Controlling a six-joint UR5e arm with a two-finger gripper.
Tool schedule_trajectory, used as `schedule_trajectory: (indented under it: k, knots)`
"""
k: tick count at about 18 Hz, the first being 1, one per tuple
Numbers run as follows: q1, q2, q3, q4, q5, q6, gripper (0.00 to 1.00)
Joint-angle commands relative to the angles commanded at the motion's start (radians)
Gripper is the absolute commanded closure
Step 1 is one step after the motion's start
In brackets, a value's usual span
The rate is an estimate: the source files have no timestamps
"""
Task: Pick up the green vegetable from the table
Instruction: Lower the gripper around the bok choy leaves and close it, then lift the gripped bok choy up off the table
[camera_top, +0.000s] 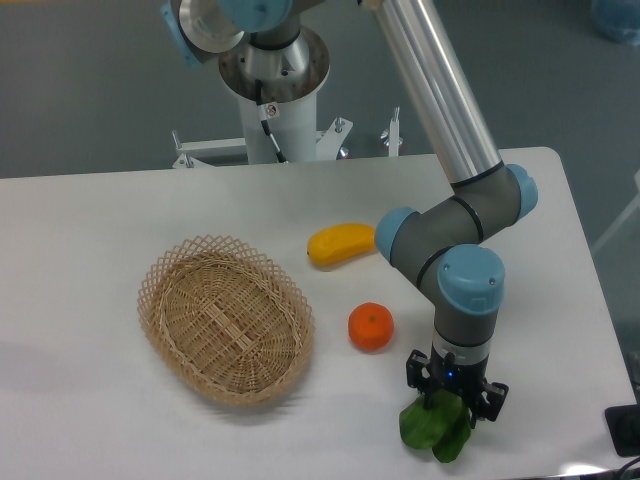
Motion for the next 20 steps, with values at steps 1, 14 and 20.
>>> schedule_trajectory:
  k: [1,14,20]
  knots:
    - [0.0,0.002,-0.002,0.0,0.0,0.011,0.45]
    - [0.009,0.095,-0.038,-0.018,0.002,0.064,0.67]
    - [0.015,0.208,-0.08,-0.058,0.003,0.066,0.66]
